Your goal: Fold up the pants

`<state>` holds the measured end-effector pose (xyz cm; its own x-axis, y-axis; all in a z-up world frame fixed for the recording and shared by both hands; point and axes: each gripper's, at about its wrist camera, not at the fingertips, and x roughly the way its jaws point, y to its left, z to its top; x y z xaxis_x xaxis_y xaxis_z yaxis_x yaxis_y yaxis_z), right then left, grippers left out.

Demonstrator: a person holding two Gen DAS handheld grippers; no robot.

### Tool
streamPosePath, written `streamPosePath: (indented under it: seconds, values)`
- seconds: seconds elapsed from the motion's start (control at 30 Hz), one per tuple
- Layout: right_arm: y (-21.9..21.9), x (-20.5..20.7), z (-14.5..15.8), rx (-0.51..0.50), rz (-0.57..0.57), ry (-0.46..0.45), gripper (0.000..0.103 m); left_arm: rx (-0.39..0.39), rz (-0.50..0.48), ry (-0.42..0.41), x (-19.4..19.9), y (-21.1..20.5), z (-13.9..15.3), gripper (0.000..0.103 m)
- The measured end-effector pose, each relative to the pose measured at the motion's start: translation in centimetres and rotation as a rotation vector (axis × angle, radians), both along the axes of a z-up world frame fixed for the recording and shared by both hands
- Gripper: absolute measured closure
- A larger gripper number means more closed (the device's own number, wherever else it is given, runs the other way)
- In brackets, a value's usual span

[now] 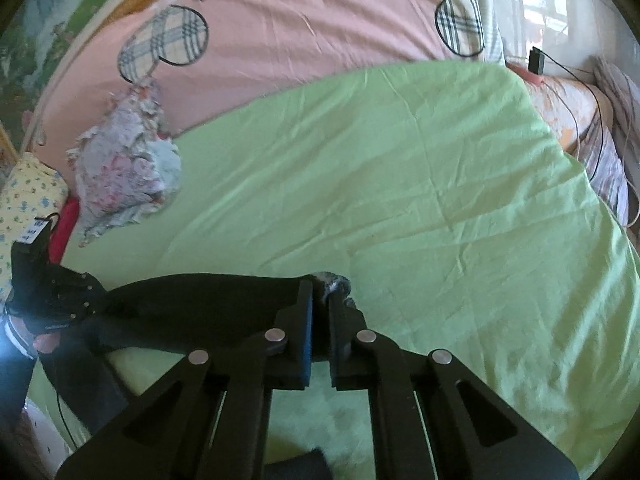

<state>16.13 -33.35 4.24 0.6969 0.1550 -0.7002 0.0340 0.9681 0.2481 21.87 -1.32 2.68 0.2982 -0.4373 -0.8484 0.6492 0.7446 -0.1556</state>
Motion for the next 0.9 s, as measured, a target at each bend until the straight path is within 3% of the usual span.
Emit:
streamPosePath:
  seconds: [0.4, 0.63, 0.9]
  values:
    - [0.4, -6.8, 0.7, 0.027, 0.073, -0.107, 0.096, -0.099, 0.05, -0.048, -11.2, 1.0, 4.1, 0.1]
    - [0.8, -10.5, 1.4, 0.021, 0.16, -0.216, 0.096, -0.096, 0.093, -0.018, -14.0, 0.6, 2.0, 0.1]
    - [1.0, -14.7, -2.7, -0.03, 0.227, -0.13, 0.096, -0.112, 0.11, 0.01, -16.2, 0.6, -0.1, 0.1]
